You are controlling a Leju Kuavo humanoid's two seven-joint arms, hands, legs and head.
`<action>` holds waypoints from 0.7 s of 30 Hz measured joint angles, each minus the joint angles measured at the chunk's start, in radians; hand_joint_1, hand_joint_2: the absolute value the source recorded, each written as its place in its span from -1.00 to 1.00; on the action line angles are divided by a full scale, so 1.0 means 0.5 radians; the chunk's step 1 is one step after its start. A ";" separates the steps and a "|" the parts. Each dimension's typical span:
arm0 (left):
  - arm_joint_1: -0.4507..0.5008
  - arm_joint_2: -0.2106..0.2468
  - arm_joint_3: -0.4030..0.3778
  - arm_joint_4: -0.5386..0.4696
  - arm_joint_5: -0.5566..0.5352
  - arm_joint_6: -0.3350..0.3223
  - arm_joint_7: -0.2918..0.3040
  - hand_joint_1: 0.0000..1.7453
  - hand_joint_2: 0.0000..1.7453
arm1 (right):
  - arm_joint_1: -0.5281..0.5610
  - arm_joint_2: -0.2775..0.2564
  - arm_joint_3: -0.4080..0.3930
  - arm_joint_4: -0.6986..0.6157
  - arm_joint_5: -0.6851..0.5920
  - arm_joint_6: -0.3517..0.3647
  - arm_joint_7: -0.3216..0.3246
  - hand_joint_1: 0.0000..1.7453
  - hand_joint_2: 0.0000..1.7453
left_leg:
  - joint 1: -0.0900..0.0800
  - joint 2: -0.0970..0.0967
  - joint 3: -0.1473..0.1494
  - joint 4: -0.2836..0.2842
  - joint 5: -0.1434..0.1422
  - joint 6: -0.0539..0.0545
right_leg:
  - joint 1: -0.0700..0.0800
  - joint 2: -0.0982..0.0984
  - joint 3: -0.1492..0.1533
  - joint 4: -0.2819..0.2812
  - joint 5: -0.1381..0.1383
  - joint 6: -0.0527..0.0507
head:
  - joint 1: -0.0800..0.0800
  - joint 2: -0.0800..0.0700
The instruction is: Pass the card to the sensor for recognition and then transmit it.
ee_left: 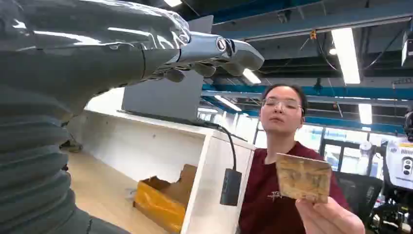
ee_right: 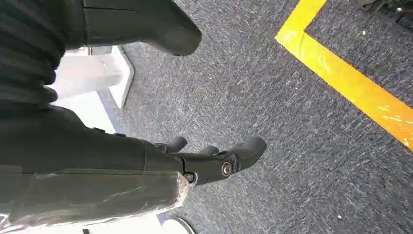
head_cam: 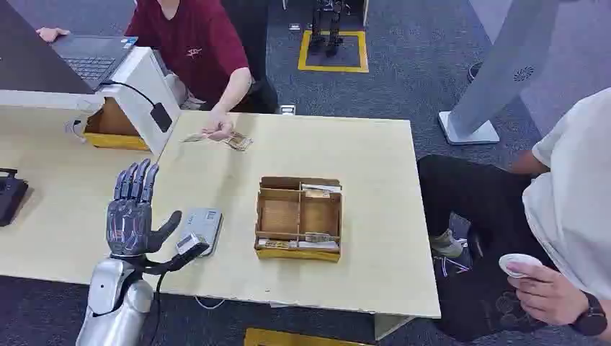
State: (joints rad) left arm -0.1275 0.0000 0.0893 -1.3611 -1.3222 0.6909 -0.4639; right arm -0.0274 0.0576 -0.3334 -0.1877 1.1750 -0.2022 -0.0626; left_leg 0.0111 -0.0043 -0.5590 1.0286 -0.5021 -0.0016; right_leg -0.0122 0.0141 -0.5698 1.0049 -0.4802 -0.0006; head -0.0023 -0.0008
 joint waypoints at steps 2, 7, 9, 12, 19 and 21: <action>-0.001 0.000 -0.001 0.000 0.001 0.000 0.000 -1.00 1.00 | 0.000 0.000 0.000 0.000 0.003 0.000 0.000 -1.00 1.00 | 0.000 0.000 0.000 0.000 0.000 0.000 | 0.000 0.000 0.000 0.000 0.000 0.000 | 0.000 0.000; -0.014 -0.001 -0.001 0.000 0.005 0.000 0.006 -1.00 1.00 | 0.000 0.000 -0.001 0.000 0.018 0.000 0.001 -1.00 1.00 | 0.000 0.000 0.000 0.000 0.000 0.000 | 0.000 0.000 0.000 0.000 0.000 0.000 | 0.000 0.000; -0.024 -0.003 -0.001 0.000 0.005 0.000 0.010 -1.00 1.00 | -0.001 0.000 -0.001 0.000 0.023 0.000 0.001 -1.00 1.00 | 0.000 0.000 0.000 0.000 0.000 0.000 | 0.000 0.000 0.000 0.000 0.000 0.000 | 0.000 0.000; -0.034 -0.005 -0.001 0.000 0.005 0.000 0.014 -1.00 1.00 | -0.001 0.000 -0.001 0.000 0.025 0.000 0.001 -1.00 1.00 | 0.000 0.000 0.000 0.000 0.000 0.000 | 0.000 0.000 0.000 0.000 0.000 0.000 | 0.000 0.000; -0.042 -0.010 -0.005 0.000 0.004 0.000 0.018 0.76 1.00 | -0.001 0.001 -0.001 0.000 0.026 0.001 0.005 -1.00 1.00 | 0.000 0.000 0.000 0.000 0.000 0.000 | 0.000 0.000 0.000 0.000 0.000 0.000 | 0.000 0.000; -0.044 -0.009 -0.006 0.000 0.010 0.000 0.018 1.00 1.00 | -0.001 0.001 -0.002 0.000 0.027 0.001 0.006 -1.00 1.00 | 0.000 0.000 0.000 0.000 0.000 0.000 | 0.000 0.000 0.000 0.000 0.000 0.000 | 0.000 0.000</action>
State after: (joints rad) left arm -0.1496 -0.0046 0.0862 -1.3611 -1.3173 0.6909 -0.4551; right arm -0.0280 0.0580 -0.3342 -0.1877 1.1883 -0.2018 -0.0595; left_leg 0.0111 -0.0042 -0.5591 1.0286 -0.5021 -0.0017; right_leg -0.0122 0.0142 -0.5699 1.0049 -0.4802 -0.0006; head -0.0023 -0.0008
